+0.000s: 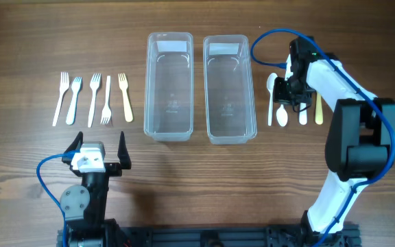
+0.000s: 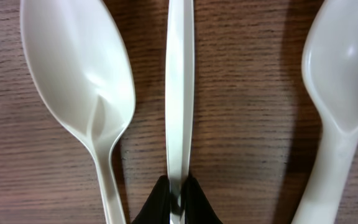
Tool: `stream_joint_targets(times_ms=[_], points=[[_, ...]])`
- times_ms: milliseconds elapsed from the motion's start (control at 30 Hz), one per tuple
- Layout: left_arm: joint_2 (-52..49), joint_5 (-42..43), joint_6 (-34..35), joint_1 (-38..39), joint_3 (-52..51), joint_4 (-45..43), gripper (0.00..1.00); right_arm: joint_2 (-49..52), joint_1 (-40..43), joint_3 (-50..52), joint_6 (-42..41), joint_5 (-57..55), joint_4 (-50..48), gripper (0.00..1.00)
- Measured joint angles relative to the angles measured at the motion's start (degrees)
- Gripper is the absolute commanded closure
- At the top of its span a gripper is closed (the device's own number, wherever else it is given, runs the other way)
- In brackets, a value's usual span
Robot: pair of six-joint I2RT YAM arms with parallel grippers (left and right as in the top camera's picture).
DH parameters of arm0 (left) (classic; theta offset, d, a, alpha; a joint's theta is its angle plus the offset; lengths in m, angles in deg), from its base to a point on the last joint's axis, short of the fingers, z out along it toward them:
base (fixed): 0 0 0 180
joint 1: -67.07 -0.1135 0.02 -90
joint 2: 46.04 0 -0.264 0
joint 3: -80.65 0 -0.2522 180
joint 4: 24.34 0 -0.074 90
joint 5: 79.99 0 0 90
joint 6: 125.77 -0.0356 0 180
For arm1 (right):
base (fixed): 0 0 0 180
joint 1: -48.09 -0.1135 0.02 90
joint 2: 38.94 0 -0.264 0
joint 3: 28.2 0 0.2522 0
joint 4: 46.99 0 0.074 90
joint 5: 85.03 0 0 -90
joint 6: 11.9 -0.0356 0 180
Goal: Pack container
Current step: 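Carry the white spoon into the right container and release it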
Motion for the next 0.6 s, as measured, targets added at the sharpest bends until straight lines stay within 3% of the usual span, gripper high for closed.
stream_joint_targets(times_ms=[233, 400, 600], points=[[0.0, 0.0, 0.0, 0.0, 0.0, 0.0, 0.0, -10.6, -0.5, -10.2, 0.0, -0.4, 3.1, 0.96], [0.0, 0.0, 0.0, 0.0, 0.0, 0.0, 0.0, -20.0, -5.6, -14.4, -1.6, 1.4, 1.5, 0.96], [0.0, 0.0, 0.0, 0.0, 0.0, 0.0, 0.0, -17.0, -15.8, -13.2, -3.8, 5.5, 2.1, 0.96]])
